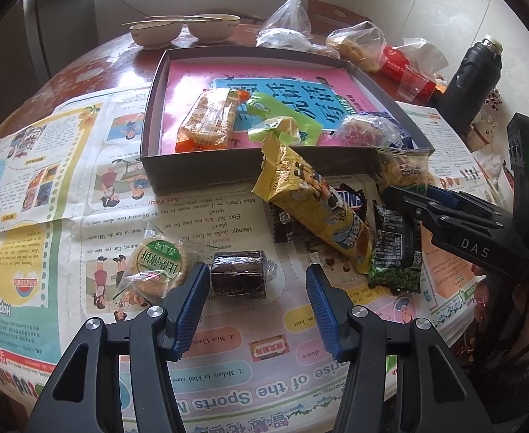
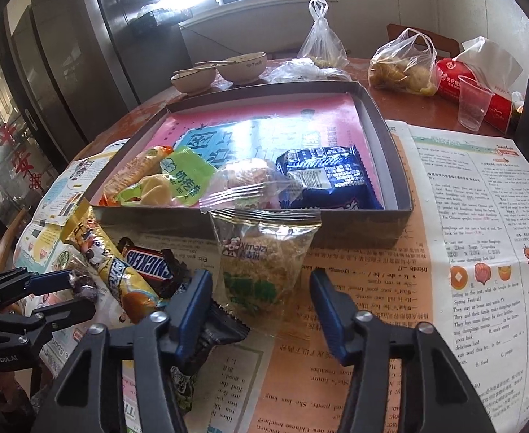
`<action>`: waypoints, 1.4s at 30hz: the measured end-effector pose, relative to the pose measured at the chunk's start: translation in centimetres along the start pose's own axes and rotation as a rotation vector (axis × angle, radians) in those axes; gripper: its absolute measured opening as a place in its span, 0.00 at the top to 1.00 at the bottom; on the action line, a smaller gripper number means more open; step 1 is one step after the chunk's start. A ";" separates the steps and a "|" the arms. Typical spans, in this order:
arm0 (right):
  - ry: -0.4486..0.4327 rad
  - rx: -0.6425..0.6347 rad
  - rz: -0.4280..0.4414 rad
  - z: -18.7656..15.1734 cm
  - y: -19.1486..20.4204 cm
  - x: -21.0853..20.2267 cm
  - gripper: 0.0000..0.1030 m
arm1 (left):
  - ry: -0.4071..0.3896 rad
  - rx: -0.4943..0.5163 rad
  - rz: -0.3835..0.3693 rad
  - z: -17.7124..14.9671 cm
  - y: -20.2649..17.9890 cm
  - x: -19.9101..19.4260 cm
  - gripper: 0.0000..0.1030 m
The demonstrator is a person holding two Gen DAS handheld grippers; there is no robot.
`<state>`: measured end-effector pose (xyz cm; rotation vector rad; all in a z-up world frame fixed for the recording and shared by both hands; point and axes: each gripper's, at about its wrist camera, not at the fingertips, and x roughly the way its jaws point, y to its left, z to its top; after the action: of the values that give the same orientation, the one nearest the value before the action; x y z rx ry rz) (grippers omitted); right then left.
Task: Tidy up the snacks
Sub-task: 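Grasp the brown wrapped roll with the left tool while the right grasps the clear crispy-snack bag, then carry the brown roll with the left tool while the right carries the crispy-snack bag over the tray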
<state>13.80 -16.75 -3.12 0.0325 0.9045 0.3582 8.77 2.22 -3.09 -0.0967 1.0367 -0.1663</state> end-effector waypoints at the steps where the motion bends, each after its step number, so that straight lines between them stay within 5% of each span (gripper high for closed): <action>1: -0.002 0.001 0.008 0.0 0.0 0.1 0.54 | -0.001 -0.001 0.001 0.0 0.0 0.1 0.45; 11: -0.032 -0.012 0.001 0.1 -0.5 -0.2 0.61 | -0.008 -0.012 0.019 0.1 0.1 0.6 0.45; 15: -0.045 -0.011 -0.005 0.1 -1.0 -0.8 0.61 | -0.017 -0.023 0.019 0.2 0.4 0.6 0.63; 42: -0.111 0.053 0.009 0.8 -2.6 -3.6 0.61 | -0.104 -0.081 -0.004 0.9 2.1 -2.8 0.65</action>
<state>13.14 -20.28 -0.40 0.1041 0.8040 0.3373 8.34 4.76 -0.57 -0.1786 0.9392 -0.1216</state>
